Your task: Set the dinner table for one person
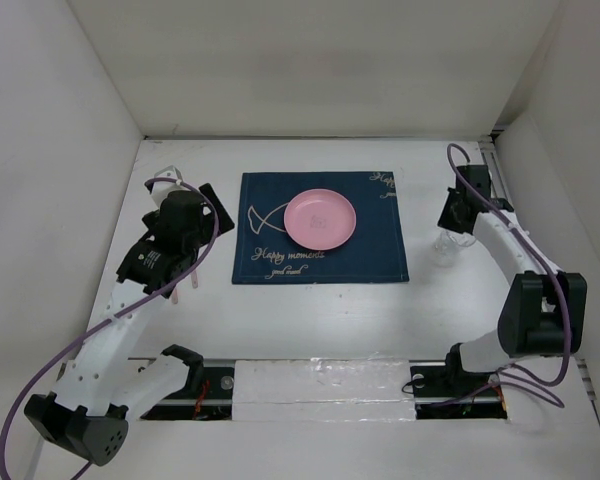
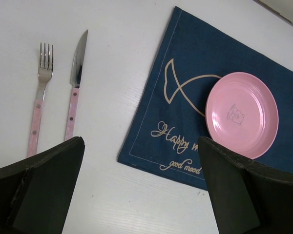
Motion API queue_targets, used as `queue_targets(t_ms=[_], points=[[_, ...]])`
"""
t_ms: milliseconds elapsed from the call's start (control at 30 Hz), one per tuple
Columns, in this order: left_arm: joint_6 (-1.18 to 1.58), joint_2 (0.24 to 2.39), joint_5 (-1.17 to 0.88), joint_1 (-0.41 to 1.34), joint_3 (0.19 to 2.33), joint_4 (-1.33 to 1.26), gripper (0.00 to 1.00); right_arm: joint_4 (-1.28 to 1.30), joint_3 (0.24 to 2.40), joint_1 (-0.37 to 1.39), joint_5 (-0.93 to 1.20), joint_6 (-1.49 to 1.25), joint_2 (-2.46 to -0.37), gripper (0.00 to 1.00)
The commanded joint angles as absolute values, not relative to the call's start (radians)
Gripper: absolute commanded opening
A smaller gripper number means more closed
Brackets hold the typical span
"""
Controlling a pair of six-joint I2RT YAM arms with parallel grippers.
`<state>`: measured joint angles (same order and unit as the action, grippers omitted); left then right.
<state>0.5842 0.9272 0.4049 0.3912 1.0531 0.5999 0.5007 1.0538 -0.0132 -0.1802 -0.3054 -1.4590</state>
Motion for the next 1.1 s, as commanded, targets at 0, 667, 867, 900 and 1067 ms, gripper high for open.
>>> queue_targets(t_ms=[0, 667, 867, 900, 1067], points=[[0.581, 0.914, 0.425, 0.390, 1.043, 0.592, 1.00, 0.515, 1.181, 0.049, -0.261, -0.302, -1.473, 0.00], [0.581, 0.943, 0.425, 0.390, 1.043, 0.592, 1.00, 0.951, 2.385, 0.327, -0.354, -0.203, -2.305, 0.00], [0.581, 0.943, 0.425, 0.390, 1.043, 0.592, 1.00, 0.948, 2.514, 0.345, -0.336, -0.169, -2.427, 0.00], [0.581, 0.943, 0.425, 0.390, 1.043, 0.592, 1.00, 0.939, 2.514, 0.354, -0.347, -0.169, -2.427, 0.00], [0.581, 0.934, 0.425, 0.390, 1.043, 0.592, 1.00, 0.907, 2.514, 0.354, -0.337, -0.160, -2.447, 0.01]])
